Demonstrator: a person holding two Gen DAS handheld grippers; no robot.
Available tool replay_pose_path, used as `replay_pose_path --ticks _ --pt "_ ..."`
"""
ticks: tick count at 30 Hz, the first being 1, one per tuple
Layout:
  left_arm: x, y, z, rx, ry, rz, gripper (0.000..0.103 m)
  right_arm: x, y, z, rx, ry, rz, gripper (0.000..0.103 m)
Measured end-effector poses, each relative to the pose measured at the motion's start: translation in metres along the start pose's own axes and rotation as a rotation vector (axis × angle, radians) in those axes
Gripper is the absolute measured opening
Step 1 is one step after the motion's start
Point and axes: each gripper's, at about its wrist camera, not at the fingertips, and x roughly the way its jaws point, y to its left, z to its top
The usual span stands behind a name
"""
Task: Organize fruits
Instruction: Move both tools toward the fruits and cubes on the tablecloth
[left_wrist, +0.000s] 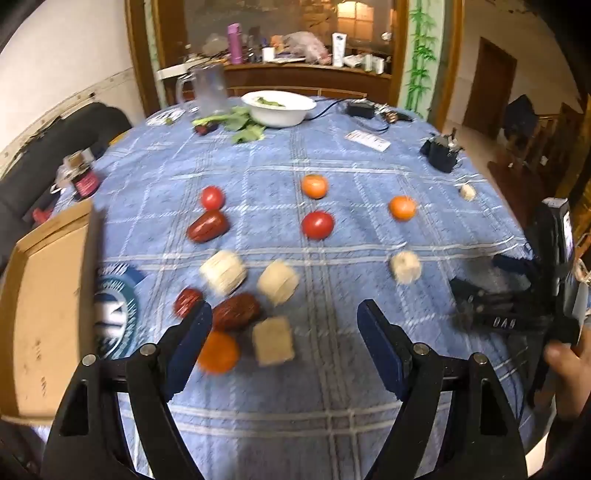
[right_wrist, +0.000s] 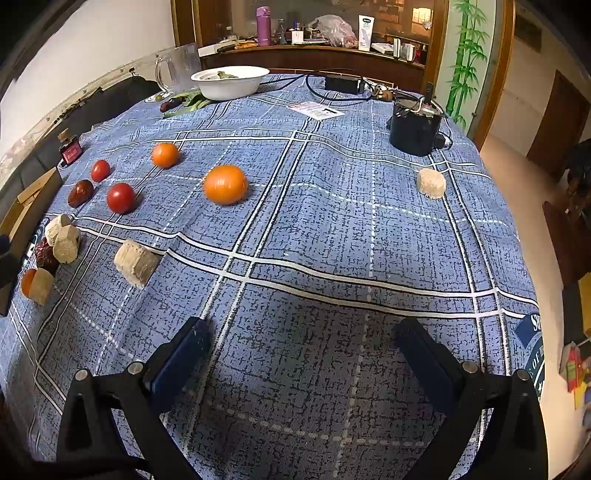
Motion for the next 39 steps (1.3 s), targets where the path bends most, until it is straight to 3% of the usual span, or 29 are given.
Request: replay_pose_path --ticks 4,5,7,11,13,16,18,22,28,39 --pt "-0.007 0.008 -0.008 -0.035 0.029 0.030 0.081 -0.002 0.001 0.006 0.020 0.043 0.019 0.101" --pt "-0.007 0.006 -0.008 -0.037 0.038 0.036 0.081 -0.010 0.000 0.006 0.057 0.012 0.050 0.099" --pt "-0.010 0.001 -0.008 -0.028 0.038 0.050 0.081 -0.028 -0.004 0.005 0.159 -0.074 0.177 0.098" --pt "-0.015 -0.009 -0.010 -0.002 0.030 0.076 0.081 -0.042 -0.004 0.009 0.327 -0.096 0.498 0.098" --pt "-0.017 -0.010 -0.010 0.005 0.026 0.086 0.081 -0.051 0.000 0.016 0.332 -0.094 0.558 0.099" --pt "-0.021 -0.010 -0.010 0.011 0.020 0.109 0.081 -0.071 0.018 0.028 0.227 -0.124 0.456 0.103" --pt "-0.025 -0.009 -0.010 0.019 0.007 0.139 0.081 -0.079 0.033 0.035 0.113 -0.083 0.361 0.103" --pt "-0.037 -0.006 -0.008 0.038 -0.032 0.193 0.081 -0.089 0.048 0.033 -0.035 -0.038 0.371 0.103" --pt "-0.051 -0.002 -0.007 0.053 -0.076 0.238 0.081 -0.100 0.070 0.031 -0.241 -0.036 0.298 0.102" --pt "-0.058 0.000 -0.006 0.053 -0.097 0.250 0.081 -0.112 0.081 0.036 -0.341 -0.042 0.274 0.102"
